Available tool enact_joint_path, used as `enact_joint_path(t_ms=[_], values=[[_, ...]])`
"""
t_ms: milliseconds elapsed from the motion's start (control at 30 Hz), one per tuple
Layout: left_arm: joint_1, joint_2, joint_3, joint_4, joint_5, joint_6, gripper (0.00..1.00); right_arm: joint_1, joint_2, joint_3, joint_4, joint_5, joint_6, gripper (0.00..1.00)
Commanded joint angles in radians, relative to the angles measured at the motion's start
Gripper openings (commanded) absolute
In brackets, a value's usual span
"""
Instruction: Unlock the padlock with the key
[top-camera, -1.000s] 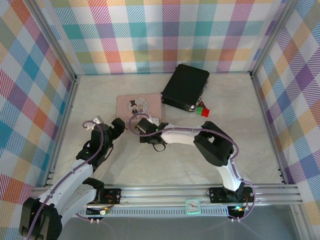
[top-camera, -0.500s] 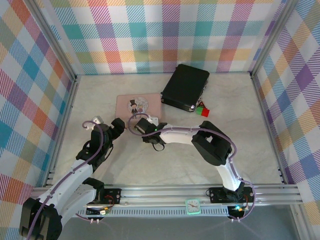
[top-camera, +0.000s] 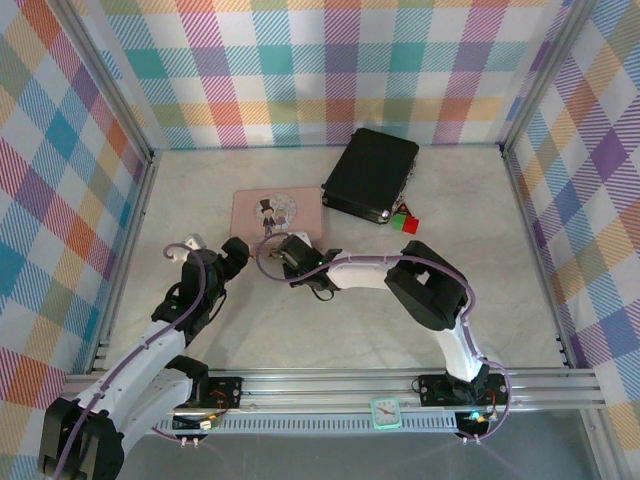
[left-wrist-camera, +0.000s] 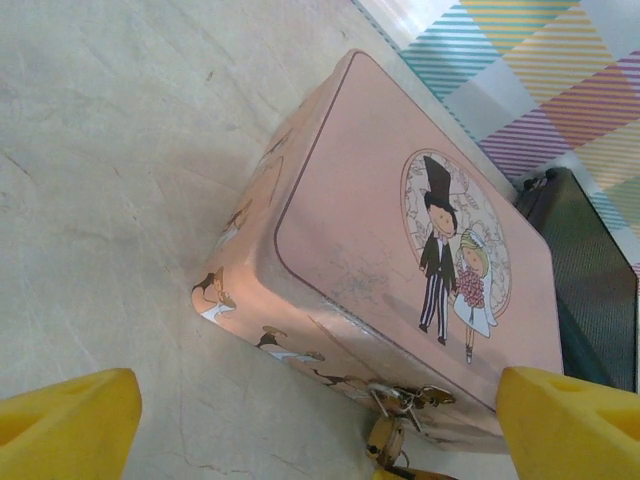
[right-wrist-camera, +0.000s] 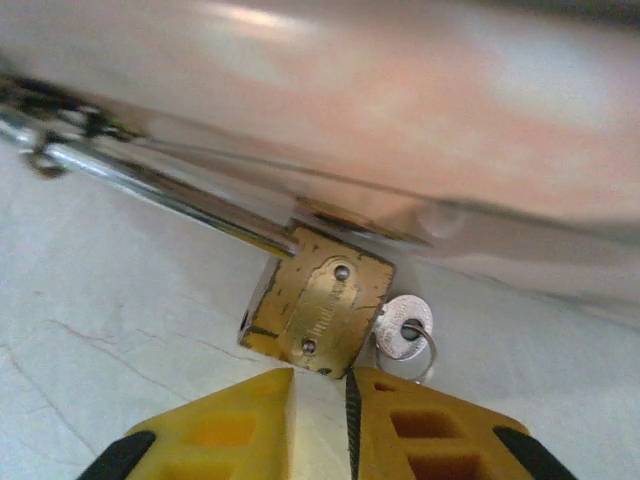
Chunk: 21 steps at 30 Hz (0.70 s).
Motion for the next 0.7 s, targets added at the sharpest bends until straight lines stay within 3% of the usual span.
enact_joint_path(t_ms=[0,67,300,433,533,667], values=[[0.015,-0.010,-0.031,0.006,0.047,-0.011,0.89,-0.006,-0.043,-0.013,0.097,-0.075,-0.124,0.24],[0.014,-0.008,-0.037,0.008,0.062,-0.010,0.88,-0.018,-0.058,-0.031,0.123,-0.124,-0.131,0.26],[0.015,-0.005,-0.038,-0.001,0.056,0.004,0.89,-0.041,-0.060,-0.056,0.108,-0.120,-0.082,0.37],[0.015,0.009,-0.035,0.006,0.073,0.006,0.89,-0.052,-0.057,-0.062,0.106,-0.107,-0.039,0.50],[0.015,0.018,-0.037,0.013,0.089,0.006,0.88,-0.057,-0.062,-0.044,0.045,-0.054,0.023,0.59],[0.015,0.023,-0.040,0.019,0.090,0.005,0.88,-0.057,-0.053,-0.011,-0.067,0.030,0.099,0.63]])
